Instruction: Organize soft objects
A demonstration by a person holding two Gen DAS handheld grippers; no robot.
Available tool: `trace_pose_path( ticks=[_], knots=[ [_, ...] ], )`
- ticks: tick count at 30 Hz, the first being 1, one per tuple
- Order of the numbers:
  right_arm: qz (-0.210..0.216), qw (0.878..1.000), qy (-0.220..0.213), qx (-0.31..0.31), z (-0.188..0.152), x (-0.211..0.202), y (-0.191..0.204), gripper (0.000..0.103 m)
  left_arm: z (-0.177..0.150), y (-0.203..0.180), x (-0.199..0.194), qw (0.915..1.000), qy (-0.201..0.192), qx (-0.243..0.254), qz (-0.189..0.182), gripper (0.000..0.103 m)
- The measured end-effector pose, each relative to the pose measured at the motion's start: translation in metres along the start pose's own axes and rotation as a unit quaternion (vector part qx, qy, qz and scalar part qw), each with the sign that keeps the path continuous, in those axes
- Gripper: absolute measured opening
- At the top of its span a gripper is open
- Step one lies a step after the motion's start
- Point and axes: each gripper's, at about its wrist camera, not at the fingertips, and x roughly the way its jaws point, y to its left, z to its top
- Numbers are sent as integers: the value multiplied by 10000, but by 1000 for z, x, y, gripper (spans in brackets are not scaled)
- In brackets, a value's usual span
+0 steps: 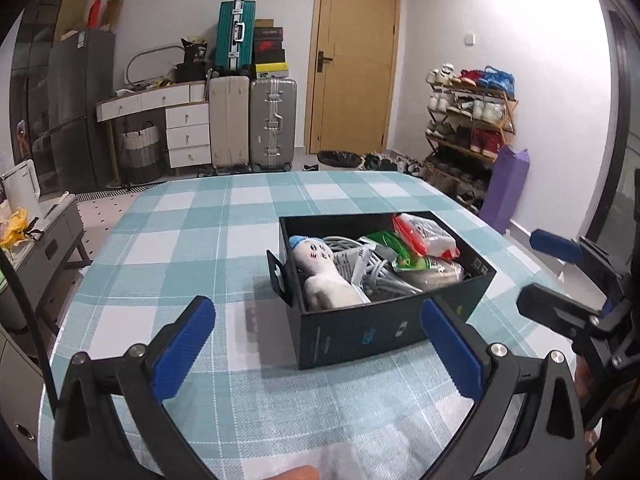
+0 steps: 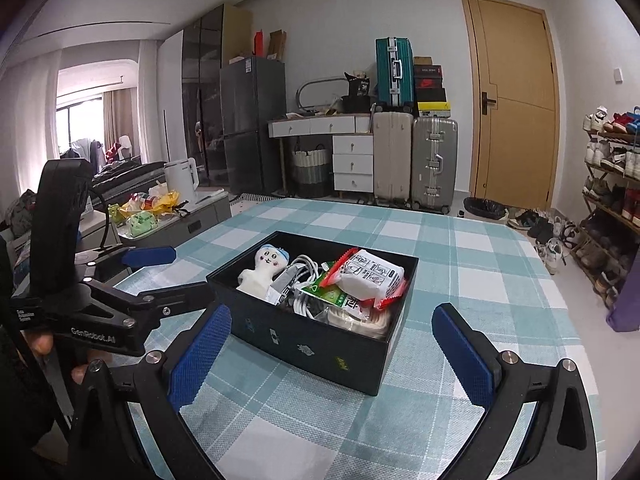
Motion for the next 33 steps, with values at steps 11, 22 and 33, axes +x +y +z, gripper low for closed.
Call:
trace_pose_path(
  ticks=[11, 22, 33],
  knots=[
    [-93, 9998, -199, 42, -6, 1, -5, 102, -7, -3, -4, 9995, -267, 49, 132, 103],
    [-147, 9995, -289, 26, -10, 2, -8, 102, -13, -5, -3, 9989, -404, 123, 223, 103],
    [-160, 9992, -364, 2, -11, 0, -5, 102, -15, -5, -3, 9989, -388, 127, 235, 103]
  ],
)
